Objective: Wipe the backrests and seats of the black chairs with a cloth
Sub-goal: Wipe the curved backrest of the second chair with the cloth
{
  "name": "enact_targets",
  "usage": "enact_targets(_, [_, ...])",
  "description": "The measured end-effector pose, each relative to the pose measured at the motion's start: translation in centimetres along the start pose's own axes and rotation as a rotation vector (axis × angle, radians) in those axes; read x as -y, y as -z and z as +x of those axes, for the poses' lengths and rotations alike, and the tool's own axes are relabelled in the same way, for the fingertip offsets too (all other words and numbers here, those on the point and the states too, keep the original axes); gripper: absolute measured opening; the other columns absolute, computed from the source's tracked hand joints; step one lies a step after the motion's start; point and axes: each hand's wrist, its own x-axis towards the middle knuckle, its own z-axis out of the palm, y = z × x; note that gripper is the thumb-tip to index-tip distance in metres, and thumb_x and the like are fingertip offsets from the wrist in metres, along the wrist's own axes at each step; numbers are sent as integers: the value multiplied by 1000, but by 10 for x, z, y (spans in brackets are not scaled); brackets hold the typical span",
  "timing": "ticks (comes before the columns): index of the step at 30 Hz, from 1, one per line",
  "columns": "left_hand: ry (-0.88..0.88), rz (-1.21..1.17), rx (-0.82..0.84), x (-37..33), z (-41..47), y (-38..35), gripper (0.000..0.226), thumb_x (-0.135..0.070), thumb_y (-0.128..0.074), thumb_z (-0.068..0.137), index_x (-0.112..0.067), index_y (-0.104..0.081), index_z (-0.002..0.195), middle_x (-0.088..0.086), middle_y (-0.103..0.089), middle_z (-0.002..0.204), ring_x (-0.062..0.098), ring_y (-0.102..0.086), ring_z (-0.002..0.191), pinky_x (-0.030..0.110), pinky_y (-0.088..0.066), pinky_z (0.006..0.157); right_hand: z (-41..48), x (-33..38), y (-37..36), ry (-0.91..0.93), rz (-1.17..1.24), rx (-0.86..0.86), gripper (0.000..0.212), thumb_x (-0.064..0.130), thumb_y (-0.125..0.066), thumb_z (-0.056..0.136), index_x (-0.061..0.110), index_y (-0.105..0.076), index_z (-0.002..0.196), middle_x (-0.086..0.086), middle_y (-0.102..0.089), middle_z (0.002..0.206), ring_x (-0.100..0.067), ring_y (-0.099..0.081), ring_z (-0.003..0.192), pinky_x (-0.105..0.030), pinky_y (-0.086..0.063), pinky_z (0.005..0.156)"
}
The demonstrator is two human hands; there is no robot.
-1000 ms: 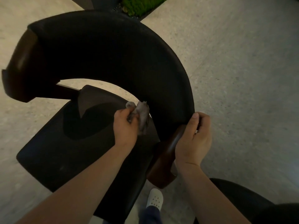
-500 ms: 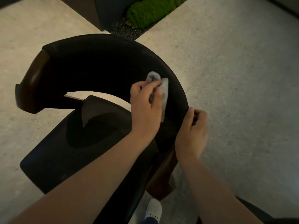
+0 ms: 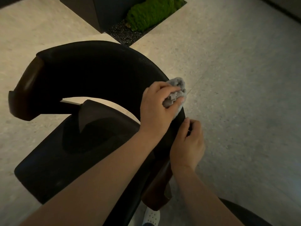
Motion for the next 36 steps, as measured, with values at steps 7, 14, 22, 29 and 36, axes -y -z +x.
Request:
enact_targets(7, [100, 7, 13, 0, 7, 0, 17, -27, -73, 83, -19, -58, 86, -3, -53, 93, 7, -55, 79, 16, -48, 71, 0, 0, -1, 9, -21, 0, 28, 42, -31, 98, 24, -48, 85, 7, -52, 73, -3, -46, 61, -20, -26, 52])
enact_targets(14, [432, 60, -106, 44, -21, 29, 12, -21, -67, 89, -19, -55, 87, 8, -59, 95, 1, -51, 74, 2, -37, 69, 0, -2, -3, 16, -42, -14, 31, 43, -29, 98, 22, -50, 88, 7, -51, 75, -3, -44, 60, -19, -28, 53])
enact_targets(22, [240, -40, -92, 16, -20, 10, 19, -33, -63, 93, -20, -57, 105, -2, -45, 115, 3, -53, 97, 7, -44, 74, 0, 0, -1, 24, -47, -2, 30, 41, -31, 99, 21, -51, 89, 7, -51, 75, 0, -44, 61, -15, -25, 54])
enact_targets(29, [178, -2, -136, 25, -31, -8, 22, -26, -58, 96, -16, -58, 116, -11, -40, 117, 13, -53, 104, 30, -53, 84, 0, -1, -2, 19, -48, -24, 30, 37, -34, 101, 17, -53, 88, 4, -54, 76, -1, -42, 60, -17, -25, 53])
enact_targets(36, [207, -53, -186, 37, -33, -11, 13, -20, -60, 96, -10, -63, 104, -1, -52, 111, -4, -51, 93, 2, -39, 78, -1, -1, -2, 18, -16, -26, 35, 41, -31, 99, 17, -55, 90, 4, -56, 77, -3, -46, 61, -19, -28, 53])
